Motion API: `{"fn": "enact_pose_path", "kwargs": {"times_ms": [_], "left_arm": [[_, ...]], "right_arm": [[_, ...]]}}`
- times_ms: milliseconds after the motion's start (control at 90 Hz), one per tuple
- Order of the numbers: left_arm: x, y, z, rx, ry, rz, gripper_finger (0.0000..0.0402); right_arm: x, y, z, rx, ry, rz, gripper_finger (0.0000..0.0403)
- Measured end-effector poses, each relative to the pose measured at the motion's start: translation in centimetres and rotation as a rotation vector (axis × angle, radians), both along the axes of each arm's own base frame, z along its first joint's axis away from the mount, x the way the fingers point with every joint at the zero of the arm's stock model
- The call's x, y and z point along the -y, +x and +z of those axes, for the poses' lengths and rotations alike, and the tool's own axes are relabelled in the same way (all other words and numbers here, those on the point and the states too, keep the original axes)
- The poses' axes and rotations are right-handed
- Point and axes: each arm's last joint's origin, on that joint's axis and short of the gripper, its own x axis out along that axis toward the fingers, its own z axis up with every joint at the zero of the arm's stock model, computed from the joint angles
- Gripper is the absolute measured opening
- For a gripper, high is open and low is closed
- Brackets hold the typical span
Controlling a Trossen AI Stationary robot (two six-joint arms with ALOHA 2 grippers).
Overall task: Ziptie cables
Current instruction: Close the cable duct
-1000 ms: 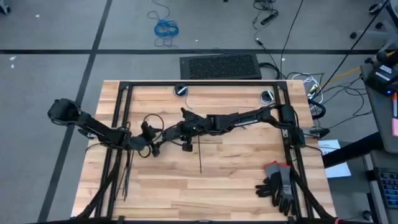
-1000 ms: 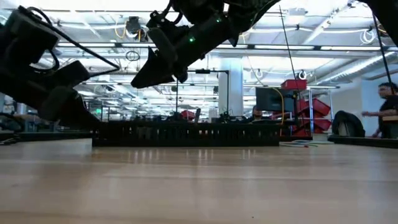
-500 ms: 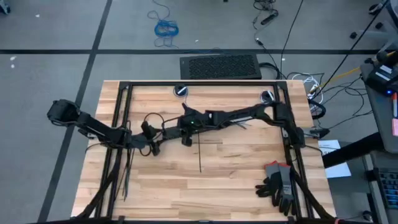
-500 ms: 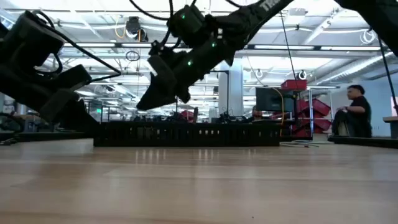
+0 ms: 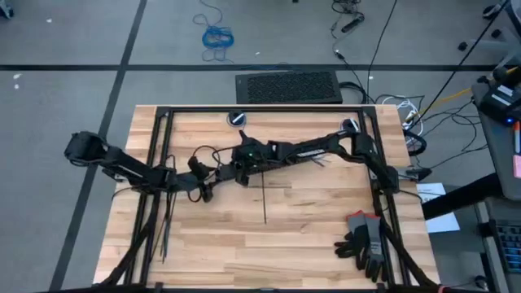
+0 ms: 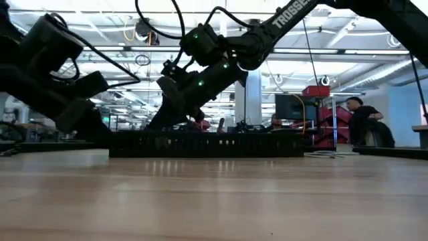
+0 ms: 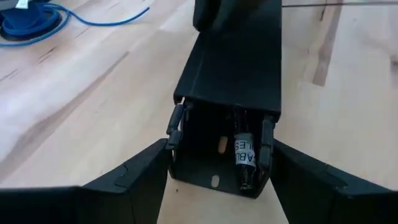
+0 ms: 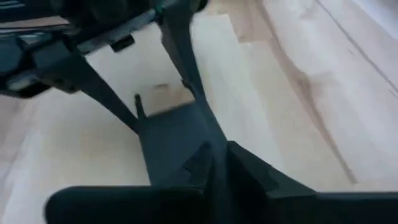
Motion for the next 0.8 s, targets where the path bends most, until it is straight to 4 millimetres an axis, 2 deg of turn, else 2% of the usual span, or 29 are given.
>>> {"fn": "enact_pose_path", "kwargs": {"times_ms": [100, 289, 800], "left_arm": [[-0.1, 0.5, -0.3, -0.019, 0.007, 0.001, 0.0258], [-0.3, 1.1, -0.7, -0.005, 0.018, -0.023, 0.0258], [-0.5, 1.7, -0.9, -0.019, 0.02, -0.047, 0.0258]], "right_arm": [[0.0, 0.1, -0.5, -0.002, 0.007, -0.004, 0.0005], [0.1, 0.5, -1.5, 0.017, 0.039, -0.018, 0.0001], [-0.1, 0.5, -0.9, 0.014, 0.047, 0.015, 0.0]]}}
